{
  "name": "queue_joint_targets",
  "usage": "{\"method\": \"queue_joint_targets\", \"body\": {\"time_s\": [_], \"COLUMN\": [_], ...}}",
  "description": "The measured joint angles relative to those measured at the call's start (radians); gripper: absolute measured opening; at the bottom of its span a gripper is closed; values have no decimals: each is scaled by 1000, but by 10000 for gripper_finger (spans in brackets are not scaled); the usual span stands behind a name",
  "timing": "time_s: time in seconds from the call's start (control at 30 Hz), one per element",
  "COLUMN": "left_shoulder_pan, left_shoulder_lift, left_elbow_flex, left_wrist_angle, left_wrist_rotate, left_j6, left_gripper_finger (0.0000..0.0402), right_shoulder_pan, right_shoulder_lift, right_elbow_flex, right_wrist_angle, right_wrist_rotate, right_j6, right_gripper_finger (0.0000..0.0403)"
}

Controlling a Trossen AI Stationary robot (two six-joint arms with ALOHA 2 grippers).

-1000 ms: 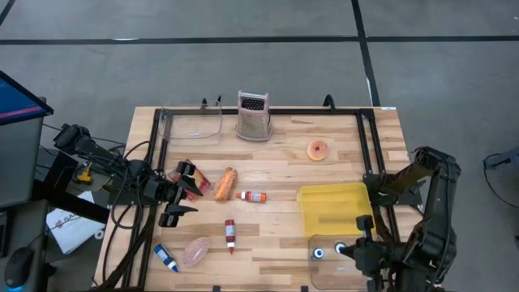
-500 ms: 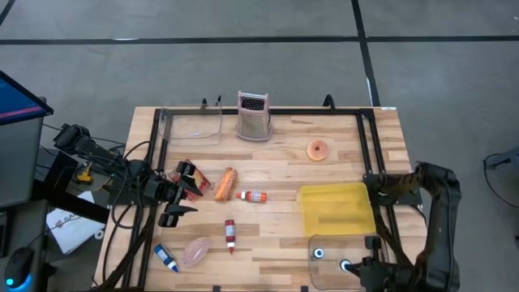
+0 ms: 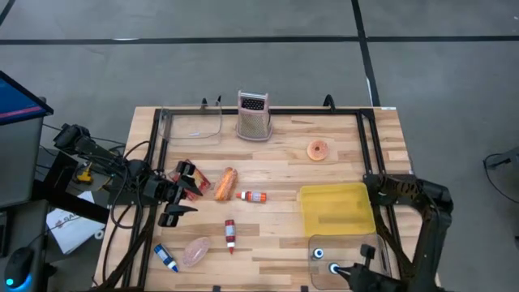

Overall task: Pick & Place Food Item
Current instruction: Put the right blue food coloring bottle into the bottom transparent bin

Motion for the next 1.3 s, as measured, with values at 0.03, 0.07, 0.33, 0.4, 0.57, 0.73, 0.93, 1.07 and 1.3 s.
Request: {"method": "queue_joint_targets", "body": {"time_s": [0.03,0.07,0.33,0.4,0.57,0.73,0.93,1.07,1.3], "left_shoulder_pan": [0,0,0,0,0,0,0,0,0], "left_shoulder_lift": [0,0,0,0,0,0,0,0,0], "left_elbow_flex": [0,0,0,0,0,0,0,0,0], "left_wrist_angle": [0,0,0,0,0,0,0,0,0], "left_wrist_rotate": [0,0,0,0,0,0,0,0,0], "left_j6": [0,1,2,2,2,2,2,2,2], "left_gripper_finger": [182,182,182,182,182,182,182,182,182], "right_shoulder_pan": [-9,-15,-42,-42,-44,-45,-46,-52,-58], "right_shoulder_lift": [2,5,18,28,68,98,99,99,99], "right_elbow_flex": [0,0,0,0,-1,-10,-40,-40,-40], "right_wrist_angle": [1,5,95,111,122,140,170,175,185], "right_wrist_rotate": [-1,-1,0,2,4,22,26,30,30], "right_j6": [8,11,41,54,87,105,118,112,92], "right_gripper_finger": [0,0,0,0,0,0,0,0,0]}}
